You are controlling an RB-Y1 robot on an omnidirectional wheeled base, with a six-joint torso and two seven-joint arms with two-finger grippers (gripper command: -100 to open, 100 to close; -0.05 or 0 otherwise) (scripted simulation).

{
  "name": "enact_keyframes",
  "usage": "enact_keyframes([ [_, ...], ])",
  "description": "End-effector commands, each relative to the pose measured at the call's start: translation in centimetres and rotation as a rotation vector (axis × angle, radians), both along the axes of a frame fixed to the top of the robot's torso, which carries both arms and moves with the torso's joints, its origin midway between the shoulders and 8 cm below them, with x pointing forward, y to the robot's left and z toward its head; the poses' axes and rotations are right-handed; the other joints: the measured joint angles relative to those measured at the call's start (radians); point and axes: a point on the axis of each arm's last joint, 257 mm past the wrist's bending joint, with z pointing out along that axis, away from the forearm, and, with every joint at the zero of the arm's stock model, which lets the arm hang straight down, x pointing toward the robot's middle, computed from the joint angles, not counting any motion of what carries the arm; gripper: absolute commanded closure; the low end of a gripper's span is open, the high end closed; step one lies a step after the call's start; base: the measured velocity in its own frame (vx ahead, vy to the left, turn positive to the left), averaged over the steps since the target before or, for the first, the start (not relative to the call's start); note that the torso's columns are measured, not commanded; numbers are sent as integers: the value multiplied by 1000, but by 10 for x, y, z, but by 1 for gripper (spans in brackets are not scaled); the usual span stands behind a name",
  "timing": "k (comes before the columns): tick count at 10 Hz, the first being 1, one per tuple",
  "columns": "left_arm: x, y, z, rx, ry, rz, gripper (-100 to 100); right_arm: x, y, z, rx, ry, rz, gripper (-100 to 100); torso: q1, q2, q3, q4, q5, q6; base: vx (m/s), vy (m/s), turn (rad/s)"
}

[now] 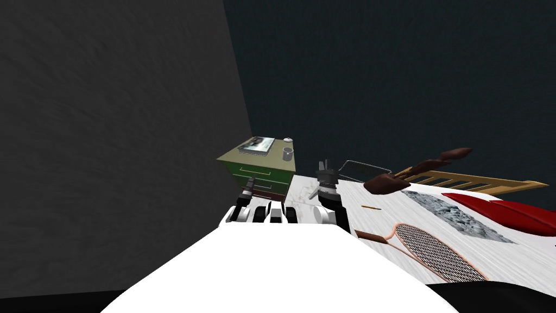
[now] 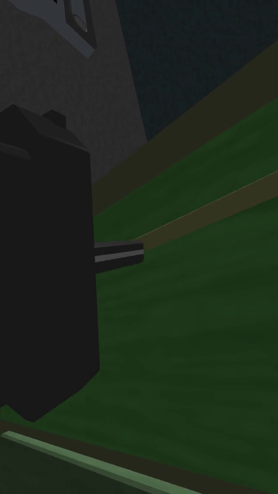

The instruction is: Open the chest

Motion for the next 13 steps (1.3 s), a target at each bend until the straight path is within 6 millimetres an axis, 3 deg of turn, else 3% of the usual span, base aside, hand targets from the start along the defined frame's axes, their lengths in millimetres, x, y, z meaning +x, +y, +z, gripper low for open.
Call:
enact_keyframes([
  [1, 3, 0, 5, 3, 2, -6, -100, 0, 0, 0, 0, 0, 0, 0, -4, 3, 2, 1, -1, 1, -6, 50, -33],
  [8, 11, 3, 19, 4, 7, -9, -100, 0, 0, 0, 0, 0, 0, 0, -6, -1, -1, 0, -2, 0, 17, 43, -15],
  [9, 8, 2, 12, 5, 9, -11, 100, 0, 0, 0, 0, 0, 0, 0, -4, 3, 2, 1, -1, 0, -41, -5, 22],
  [13, 3, 2, 23, 2, 3, -18, 100, 0, 0, 0, 0, 0, 0, 0, -2, 12, 7, 5, -2, -1, -125, 17, 16],
])
